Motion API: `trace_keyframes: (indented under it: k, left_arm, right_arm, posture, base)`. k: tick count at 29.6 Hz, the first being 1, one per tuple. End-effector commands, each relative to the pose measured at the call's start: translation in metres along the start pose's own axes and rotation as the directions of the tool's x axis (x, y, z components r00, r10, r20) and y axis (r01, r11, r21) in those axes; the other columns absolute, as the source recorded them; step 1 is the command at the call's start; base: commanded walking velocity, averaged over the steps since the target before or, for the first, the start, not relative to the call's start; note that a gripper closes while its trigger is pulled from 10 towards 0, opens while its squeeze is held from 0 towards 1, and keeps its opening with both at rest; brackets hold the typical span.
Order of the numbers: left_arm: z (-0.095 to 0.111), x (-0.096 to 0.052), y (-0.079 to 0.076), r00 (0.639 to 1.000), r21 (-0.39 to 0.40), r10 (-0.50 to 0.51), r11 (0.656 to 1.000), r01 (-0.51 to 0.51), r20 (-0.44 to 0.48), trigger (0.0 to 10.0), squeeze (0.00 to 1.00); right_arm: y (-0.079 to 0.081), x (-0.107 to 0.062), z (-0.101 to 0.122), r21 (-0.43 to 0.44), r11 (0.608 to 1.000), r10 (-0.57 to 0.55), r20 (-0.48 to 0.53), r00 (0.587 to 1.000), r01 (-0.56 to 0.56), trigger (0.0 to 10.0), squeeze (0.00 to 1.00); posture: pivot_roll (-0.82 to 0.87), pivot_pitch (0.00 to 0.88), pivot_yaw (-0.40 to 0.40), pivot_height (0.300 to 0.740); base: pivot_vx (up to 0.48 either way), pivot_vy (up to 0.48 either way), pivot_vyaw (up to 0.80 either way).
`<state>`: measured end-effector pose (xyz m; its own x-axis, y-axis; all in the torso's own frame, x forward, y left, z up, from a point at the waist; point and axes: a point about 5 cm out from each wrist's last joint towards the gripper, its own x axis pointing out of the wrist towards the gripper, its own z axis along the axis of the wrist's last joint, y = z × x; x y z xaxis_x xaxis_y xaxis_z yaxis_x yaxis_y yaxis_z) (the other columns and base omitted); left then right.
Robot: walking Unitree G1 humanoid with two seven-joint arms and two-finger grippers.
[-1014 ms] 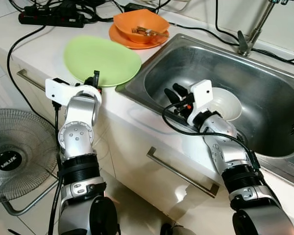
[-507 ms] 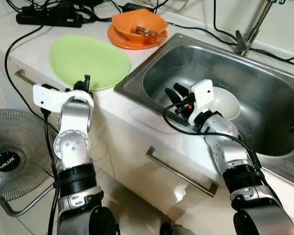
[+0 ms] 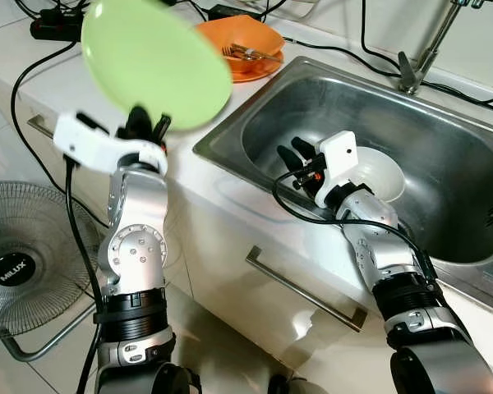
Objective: Kitchen organization
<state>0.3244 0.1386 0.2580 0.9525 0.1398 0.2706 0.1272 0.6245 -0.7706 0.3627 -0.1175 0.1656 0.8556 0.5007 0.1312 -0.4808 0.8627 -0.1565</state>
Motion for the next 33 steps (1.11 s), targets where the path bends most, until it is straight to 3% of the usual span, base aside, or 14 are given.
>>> trace_keyframes:
  k: [1, 8, 9, 10, 11, 14, 21, 30, 31, 32, 33]
  left_arm:
    - [0.004, -0.002, -0.028, 0.987, 0.021, -0.158, 0.987, 0.157, 0.03, 10.0, 0.0]
    - [-0.003, -0.005, -0.047, 0.954, 0.075, -0.301, 0.951, 0.3, 0.005, 10.0, 0.0]
    - [-0.005, -0.005, -0.049, 0.946, 0.085, -0.325, 0.942, 0.324, -0.004, 10.0, 0.0]
    - [-0.005, -0.005, -0.049, 0.946, 0.085, -0.325, 0.942, 0.324, -0.004, 10.0, 0.0]
    - [-0.006, -0.004, -0.05, 0.941, 0.088, -0.337, 0.937, 0.337, -0.01, 10.0, 0.0]
    - [-0.01, 0.0, -0.048, 0.935, 0.093, -0.352, 0.931, 0.353, -0.027, 10.0, 0.0]
    - [-0.013, 0.01, -0.041, 0.919, 0.12, -0.39, 0.911, 0.394, -0.055, 10.0, 0.0]
    - [-0.012, 0.013, -0.036, 0.911, 0.127, -0.407, 0.902, 0.412, -0.062, 10.0, 0.0]
    - [-0.012, 0.013, -0.035, 0.91, 0.125, -0.409, 0.902, 0.414, -0.066, 10.0, 0.0]
    - [-0.012, 0.013, -0.035, 0.91, 0.125, -0.409, 0.902, 0.414, -0.066, 10.0, 0.0]
    - [-0.013, 0.012, -0.035, 0.909, 0.122, -0.411, 0.901, 0.417, -0.071, 10.0, 0.0]
  right_arm:
    - [-0.006, 0.001, 0.003, 0.006, 0.999, -0.034, 0.014, 0.999, 0.034, 10.0, 0.0]
    - [-0.016, 0.002, 0.01, 0.076, 0.992, -0.102, 0.04, 0.994, 0.099, 10.0, 0.0]
    - [-0.018, 0.003, 0.01, 0.099, 0.988, -0.126, 0.042, 0.991, 0.121, 10.0, 0.61]
    - [-0.018, 0.003, 0.01, 0.099, 0.988, -0.126, 0.042, 0.991, 0.121, 10.0, 0.61]
    - [-0.021, 0.003, 0.011, 0.12, 0.983, -0.145, 0.038, 0.989, 0.139, 10.0, 1.0]
    - [-0.026, 0.003, 0.011, 0.182, 0.967, -0.186, 0.04, 0.982, 0.176, 10.0, 1.0]
    - [-0.035, 0.004, 0.015, 0.396, 0.892, -0.255, 0.036, 0.966, 0.22, 10.0, 1.0]
    - [-0.036, 0.003, 0.019, 0.527, 0.831, -0.248, 0.065, 0.967, 0.178, 10.0, 1.0]
    - [-0.035, 0.003, 0.021, 0.551, 0.82, -0.235, 0.077, 0.969, 0.155, 10.0, 0.67]
    - [-0.035, 0.003, 0.021, 0.551, 0.82, -0.235, 0.077, 0.969, 0.155, 10.0, 0.67]
    - [-0.033, 0.004, 0.023, 0.574, 0.808, -0.222, 0.093, 0.971, 0.13, 10.0, 0.0]
  posture:
    - [0.1, 0.093, -0.03, 0.74]
    - [0.1, 0.083, -0.02, 0.74]
    - [0.1, 0.077, -0.017, 0.74]
    - [0.1, 0.077, -0.017, 0.74]
    - [0.1, 0.075, -0.015, 0.74]
    - [0.1, 0.067, -0.009, 0.74]
    - [0.09, 0.047, 0.005, 0.74]
    - [0.09, 0.035, 0.008, 0.74]
    - [0.09, 0.034, 0.008, 0.74]
    - [0.09, 0.034, 0.008, 0.74]
    - [0.09, 0.033, 0.009, 0.74]
  base:
    - [0.0, 0.0, 0.0]
    - [0.0, 0.0, 0.0]
    - [0.0, 0.0, 0.0]
    - [0.0, 0.0, 0.0]
    - [0.0, 0.0, 0.0]
    - [0.0, 0.0, 0.0]
    - [0.0, 0.0, 0.0]
    - [0.0, 0.0, 0.0]
    - [0.0, 0.0, 0.0]
    - [0.0, 0.0, 0.0]
    - [0.0, 0.0, 0.0]
